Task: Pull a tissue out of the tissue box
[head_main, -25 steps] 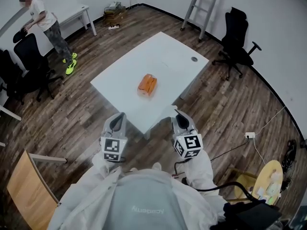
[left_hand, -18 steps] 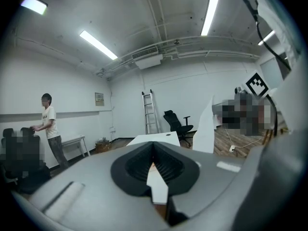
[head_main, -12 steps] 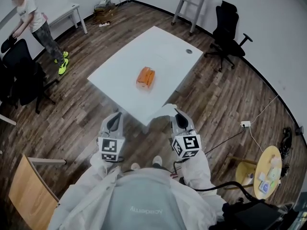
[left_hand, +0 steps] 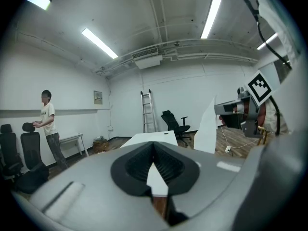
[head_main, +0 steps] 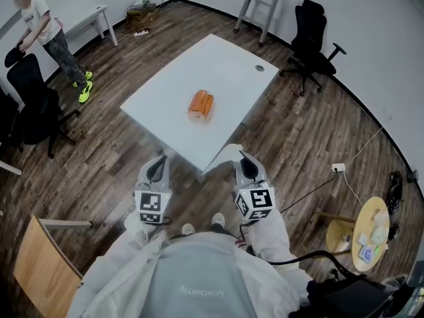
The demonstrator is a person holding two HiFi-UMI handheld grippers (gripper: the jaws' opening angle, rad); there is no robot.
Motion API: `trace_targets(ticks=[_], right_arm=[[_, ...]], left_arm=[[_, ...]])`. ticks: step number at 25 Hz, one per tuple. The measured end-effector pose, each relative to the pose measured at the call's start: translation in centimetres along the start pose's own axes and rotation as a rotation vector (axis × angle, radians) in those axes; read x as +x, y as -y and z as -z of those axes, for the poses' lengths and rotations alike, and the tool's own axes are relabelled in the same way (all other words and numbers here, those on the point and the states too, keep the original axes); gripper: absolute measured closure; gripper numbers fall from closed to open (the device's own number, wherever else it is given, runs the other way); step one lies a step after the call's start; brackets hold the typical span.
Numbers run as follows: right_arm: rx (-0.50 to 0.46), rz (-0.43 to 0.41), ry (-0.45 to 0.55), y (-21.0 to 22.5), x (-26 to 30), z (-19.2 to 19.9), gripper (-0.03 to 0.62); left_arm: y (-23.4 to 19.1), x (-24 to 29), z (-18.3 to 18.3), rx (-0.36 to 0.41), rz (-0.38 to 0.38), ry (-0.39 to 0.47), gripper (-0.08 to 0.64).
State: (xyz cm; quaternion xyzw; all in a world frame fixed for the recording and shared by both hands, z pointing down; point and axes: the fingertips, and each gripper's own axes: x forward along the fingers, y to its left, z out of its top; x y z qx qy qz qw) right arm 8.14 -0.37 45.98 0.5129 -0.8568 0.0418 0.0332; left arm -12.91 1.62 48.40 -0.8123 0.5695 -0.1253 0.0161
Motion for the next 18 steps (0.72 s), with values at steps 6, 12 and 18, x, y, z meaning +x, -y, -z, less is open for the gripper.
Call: trace_targets(ticks=[6,12,18], right_arm=[[0.002,-0.005,0.001,0.16,0.26,-0.03,0.592],[-0.001,-0.005,0.005,0.53,0.45,-0.33,0.592],[0.002,-0.004,0.001,0.90,0.78,-0.41,0.592]], left_arm=[[-0.04,0.16,0.00,0.001,-0.004,0.000,0.560],[-0.06,0.49,-0.45,0.005,-0.008,0.006,0.560],[-0.04,0.88,-0.53,0.002,-0.007,0.005,0.560]])
